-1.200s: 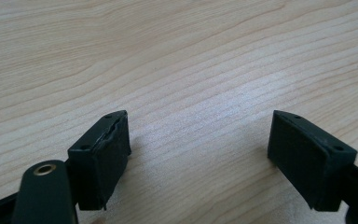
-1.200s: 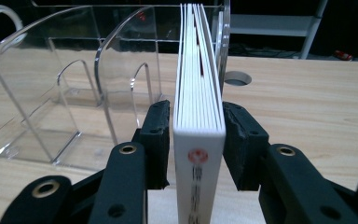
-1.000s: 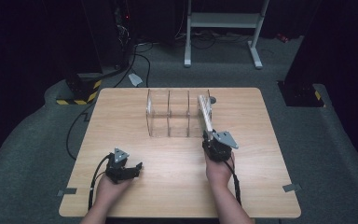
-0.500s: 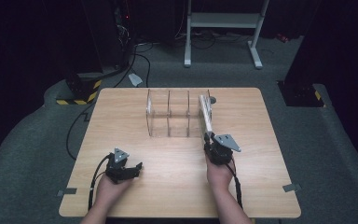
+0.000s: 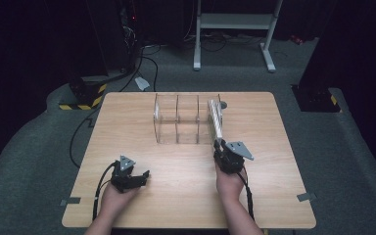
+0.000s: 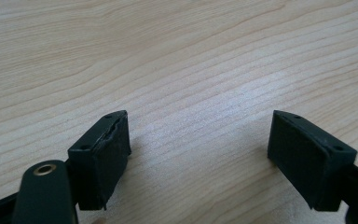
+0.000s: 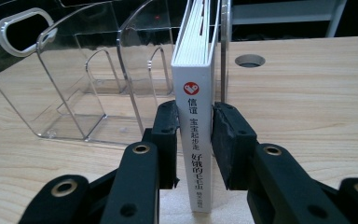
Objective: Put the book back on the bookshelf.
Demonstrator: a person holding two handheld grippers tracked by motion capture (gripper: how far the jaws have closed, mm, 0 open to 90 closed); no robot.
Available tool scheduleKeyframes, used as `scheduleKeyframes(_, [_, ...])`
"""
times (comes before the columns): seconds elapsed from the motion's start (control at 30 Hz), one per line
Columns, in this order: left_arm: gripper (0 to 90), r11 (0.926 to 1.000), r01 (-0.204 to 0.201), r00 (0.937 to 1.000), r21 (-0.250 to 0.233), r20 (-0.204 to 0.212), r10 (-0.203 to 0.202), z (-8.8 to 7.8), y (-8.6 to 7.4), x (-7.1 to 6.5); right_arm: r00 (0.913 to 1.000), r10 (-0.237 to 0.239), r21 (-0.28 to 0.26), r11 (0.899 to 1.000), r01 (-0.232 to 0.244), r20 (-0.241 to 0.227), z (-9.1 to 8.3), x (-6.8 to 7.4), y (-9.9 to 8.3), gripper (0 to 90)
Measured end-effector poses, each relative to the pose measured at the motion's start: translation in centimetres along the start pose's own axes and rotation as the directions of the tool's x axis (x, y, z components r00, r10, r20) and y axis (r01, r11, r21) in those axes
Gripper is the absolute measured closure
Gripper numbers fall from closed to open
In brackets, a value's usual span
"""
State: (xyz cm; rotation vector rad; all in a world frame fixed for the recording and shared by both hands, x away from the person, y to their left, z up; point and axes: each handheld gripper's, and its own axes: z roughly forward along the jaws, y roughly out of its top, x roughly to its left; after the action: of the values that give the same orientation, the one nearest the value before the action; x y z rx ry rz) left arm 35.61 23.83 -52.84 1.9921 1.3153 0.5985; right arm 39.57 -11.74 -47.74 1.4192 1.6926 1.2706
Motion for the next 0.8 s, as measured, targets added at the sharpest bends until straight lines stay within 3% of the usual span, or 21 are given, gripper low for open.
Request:
scheduleKeyframes(0.13, [21.1, 1.0000, 0.001, 1.0000, 0.000, 0.000, -0.001, 0.00, 0.00, -0.01, 0.9995, -0.013, 0.006, 1.000, 0.013, -0.029, -0.26, -0.25, -0.02, 68.5])
scheduleKeyframes(0.47, [21.1, 1.0000, 0.000, 1.0000, 0.000, 0.000, 0.000, 0.00, 0.00, 0.00, 0.9990, -0.020, -0.003, 1.000, 0.020, -0.041, -0.61, -0.37, 0.03, 70.9])
scheduleKeyframes(0.8, [21.1, 1.0000, 0.000, 1.0000, 0.000, 0.000, 0.000, 0.00, 0.00, 0.00, 0.9988, 0.003, 0.003, 1.000, -0.003, -0.049, -0.54, -0.59, 0.10, 72.0])
